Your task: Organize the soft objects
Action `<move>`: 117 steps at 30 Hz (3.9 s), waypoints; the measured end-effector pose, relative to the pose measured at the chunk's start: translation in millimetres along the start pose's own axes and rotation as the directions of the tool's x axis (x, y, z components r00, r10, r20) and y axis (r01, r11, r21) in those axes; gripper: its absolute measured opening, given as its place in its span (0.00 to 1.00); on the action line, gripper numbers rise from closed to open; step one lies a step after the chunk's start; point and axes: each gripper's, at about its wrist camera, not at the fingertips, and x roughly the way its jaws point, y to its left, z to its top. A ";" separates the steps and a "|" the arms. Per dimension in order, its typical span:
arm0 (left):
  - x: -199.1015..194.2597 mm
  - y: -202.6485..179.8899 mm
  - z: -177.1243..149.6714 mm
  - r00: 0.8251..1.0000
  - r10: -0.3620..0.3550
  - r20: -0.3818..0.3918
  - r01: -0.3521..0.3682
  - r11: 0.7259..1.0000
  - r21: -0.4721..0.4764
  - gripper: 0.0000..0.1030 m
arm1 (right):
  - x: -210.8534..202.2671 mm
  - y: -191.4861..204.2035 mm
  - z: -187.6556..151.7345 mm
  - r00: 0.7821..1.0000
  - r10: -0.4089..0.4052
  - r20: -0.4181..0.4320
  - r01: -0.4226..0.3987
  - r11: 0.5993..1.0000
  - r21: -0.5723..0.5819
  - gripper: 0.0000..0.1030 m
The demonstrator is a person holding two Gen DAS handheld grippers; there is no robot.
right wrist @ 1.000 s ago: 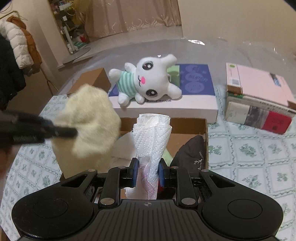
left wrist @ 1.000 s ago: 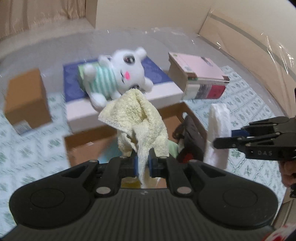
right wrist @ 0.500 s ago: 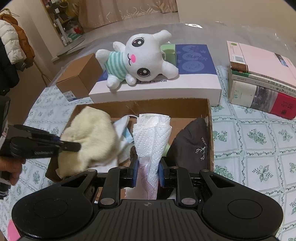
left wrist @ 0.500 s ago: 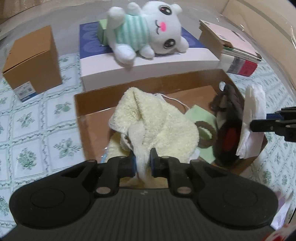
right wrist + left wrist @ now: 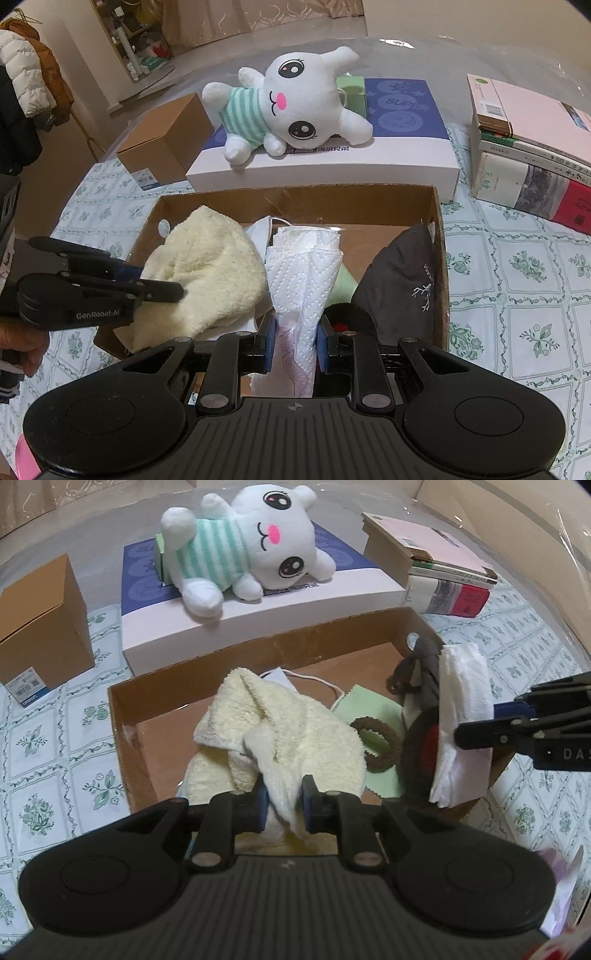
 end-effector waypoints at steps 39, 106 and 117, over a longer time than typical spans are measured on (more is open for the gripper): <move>-61.7 45.4 -26.5 0.950 -0.030 0.311 0.065 0.993 -0.103 0.82 | 4.2 -8.0 6.6 0.994 0.010 0.113 -0.017 0.998 0.067 0.68; -305.4 -167.9 -323.0 0.836 0.226 0.500 -0.131 0.967 -0.218 0.96 | -273.8 117.0 -282.9 0.909 -0.151 0.389 0.174 0.984 -0.026 0.68; -292.3 -196.0 -357.8 0.866 0.225 0.446 -0.124 0.962 -0.243 0.96 | -279.9 111.4 -337.6 0.920 -0.160 0.358 0.160 0.987 0.030 0.68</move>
